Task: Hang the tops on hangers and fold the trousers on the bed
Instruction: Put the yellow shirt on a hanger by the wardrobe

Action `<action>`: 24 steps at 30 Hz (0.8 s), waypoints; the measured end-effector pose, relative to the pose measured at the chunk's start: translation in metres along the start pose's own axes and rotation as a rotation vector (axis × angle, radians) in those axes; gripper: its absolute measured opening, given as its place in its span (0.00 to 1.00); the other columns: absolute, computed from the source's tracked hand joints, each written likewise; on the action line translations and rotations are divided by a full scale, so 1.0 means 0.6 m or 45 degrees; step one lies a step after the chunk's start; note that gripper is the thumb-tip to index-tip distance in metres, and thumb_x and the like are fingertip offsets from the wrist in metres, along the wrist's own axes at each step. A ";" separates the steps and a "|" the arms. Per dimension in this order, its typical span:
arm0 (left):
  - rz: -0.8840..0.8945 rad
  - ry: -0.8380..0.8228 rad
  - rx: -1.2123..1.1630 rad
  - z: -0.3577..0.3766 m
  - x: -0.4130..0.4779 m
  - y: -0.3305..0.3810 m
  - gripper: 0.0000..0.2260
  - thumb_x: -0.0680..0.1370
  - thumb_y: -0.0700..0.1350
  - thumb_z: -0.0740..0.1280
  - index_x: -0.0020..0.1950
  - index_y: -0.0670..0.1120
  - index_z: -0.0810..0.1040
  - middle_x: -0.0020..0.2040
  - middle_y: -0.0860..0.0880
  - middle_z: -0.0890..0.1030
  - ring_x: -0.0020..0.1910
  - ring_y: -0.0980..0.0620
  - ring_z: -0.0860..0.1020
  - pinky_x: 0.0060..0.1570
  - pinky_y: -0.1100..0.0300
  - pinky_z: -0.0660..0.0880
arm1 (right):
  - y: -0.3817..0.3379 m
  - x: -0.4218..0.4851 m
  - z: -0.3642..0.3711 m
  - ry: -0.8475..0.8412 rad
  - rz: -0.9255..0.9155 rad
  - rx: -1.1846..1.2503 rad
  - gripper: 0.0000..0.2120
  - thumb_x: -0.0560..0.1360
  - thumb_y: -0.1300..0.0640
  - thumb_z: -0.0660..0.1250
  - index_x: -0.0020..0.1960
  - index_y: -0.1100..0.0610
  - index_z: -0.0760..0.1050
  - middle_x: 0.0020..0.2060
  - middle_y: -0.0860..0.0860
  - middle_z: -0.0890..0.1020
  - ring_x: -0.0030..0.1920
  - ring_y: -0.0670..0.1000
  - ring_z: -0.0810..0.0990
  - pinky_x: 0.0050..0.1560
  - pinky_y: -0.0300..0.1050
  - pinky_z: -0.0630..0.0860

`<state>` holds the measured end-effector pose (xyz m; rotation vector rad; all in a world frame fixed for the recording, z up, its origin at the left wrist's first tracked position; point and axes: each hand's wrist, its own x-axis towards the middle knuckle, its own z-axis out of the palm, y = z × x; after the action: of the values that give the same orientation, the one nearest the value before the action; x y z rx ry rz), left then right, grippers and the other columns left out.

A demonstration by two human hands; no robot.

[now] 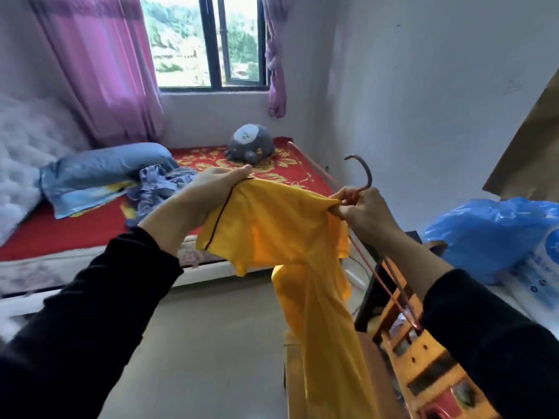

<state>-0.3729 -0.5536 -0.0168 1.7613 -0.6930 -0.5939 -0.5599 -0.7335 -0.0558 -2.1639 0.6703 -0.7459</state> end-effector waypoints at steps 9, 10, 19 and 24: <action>0.375 -0.504 -0.008 -0.158 -0.043 0.030 0.16 0.73 0.55 0.67 0.52 0.44 0.79 0.42 0.53 0.83 0.44 0.54 0.82 0.44 0.61 0.78 | -0.109 0.061 0.163 -0.285 0.281 0.530 0.11 0.82 0.54 0.59 0.47 0.61 0.74 0.31 0.52 0.76 0.35 0.56 0.73 0.42 0.53 0.78; 0.393 -0.499 0.006 -0.173 -0.046 0.027 0.14 0.74 0.55 0.66 0.51 0.45 0.80 0.43 0.54 0.83 0.46 0.55 0.82 0.46 0.61 0.78 | -0.121 0.067 0.171 -0.329 0.295 0.596 0.12 0.82 0.53 0.58 0.45 0.60 0.73 0.29 0.51 0.75 0.31 0.52 0.72 0.36 0.48 0.75; 0.163 -0.231 0.088 -0.319 -0.046 -0.123 0.14 0.76 0.52 0.68 0.60 0.49 0.78 0.56 0.48 0.82 0.55 0.50 0.81 0.51 0.57 0.80 | -0.273 0.120 0.237 -0.399 0.211 0.898 0.14 0.80 0.55 0.60 0.36 0.55 0.68 0.21 0.46 0.65 0.22 0.43 0.61 0.22 0.34 0.59; -0.555 0.024 -0.107 -0.296 -0.052 -0.283 0.33 0.77 0.65 0.61 0.73 0.45 0.61 0.61 0.44 0.76 0.57 0.40 0.78 0.48 0.46 0.79 | -0.340 0.145 0.307 -0.576 0.089 0.931 0.10 0.79 0.54 0.60 0.58 0.57 0.70 0.39 0.57 0.65 0.40 0.54 0.63 0.41 0.46 0.63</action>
<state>-0.2447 -0.3739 -0.1289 1.8456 -0.2624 -0.8849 -0.3277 -0.5829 0.0253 -1.5361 0.1823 -0.3542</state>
